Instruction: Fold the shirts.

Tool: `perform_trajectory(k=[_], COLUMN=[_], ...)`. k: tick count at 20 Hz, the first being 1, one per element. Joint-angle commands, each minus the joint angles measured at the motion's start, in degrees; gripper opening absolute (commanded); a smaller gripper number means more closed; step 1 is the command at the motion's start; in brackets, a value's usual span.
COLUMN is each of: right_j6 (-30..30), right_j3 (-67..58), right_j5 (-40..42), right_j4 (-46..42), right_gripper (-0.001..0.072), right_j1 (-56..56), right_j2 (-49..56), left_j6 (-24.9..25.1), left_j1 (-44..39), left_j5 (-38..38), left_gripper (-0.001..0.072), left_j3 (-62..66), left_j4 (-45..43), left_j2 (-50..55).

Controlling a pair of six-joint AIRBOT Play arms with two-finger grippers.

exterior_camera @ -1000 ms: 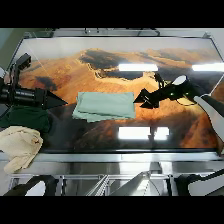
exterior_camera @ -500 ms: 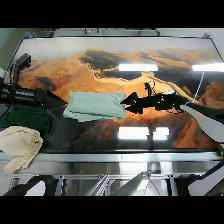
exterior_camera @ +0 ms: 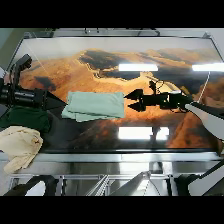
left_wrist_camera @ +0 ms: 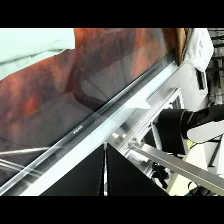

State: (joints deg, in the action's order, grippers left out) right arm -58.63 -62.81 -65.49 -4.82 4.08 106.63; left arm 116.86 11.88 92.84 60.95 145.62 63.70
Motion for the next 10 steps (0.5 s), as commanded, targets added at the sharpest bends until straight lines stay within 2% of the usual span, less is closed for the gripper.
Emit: perform_trajectory(k=[1, 5, 10], right_j6=[-1.22, -2.75, -3.04], right_j3=[-0.07, -0.07, -1.57], right_j5=[2.23, 7.91, 8.76], right_j4=[-1.51, -1.46, 1.2], right_gripper=[0.0703, 0.0704, 0.0703], right_j1=[1.03, 6.75, 12.41], right_j2=[-0.24, -0.09, 1.57], left_j6=[0.09, 0.11, 0.15], left_j1=[0.04, 0.04, 0.04], left_j5=[0.11, 0.13, 0.13], left_gripper=[0.0021, 0.0021, 0.002], left_j3=[-0.02, -0.02, -0.02], left_j4=[-0.04, -0.04, -0.07], left_j2=[-0.02, 0.0, 0.0])
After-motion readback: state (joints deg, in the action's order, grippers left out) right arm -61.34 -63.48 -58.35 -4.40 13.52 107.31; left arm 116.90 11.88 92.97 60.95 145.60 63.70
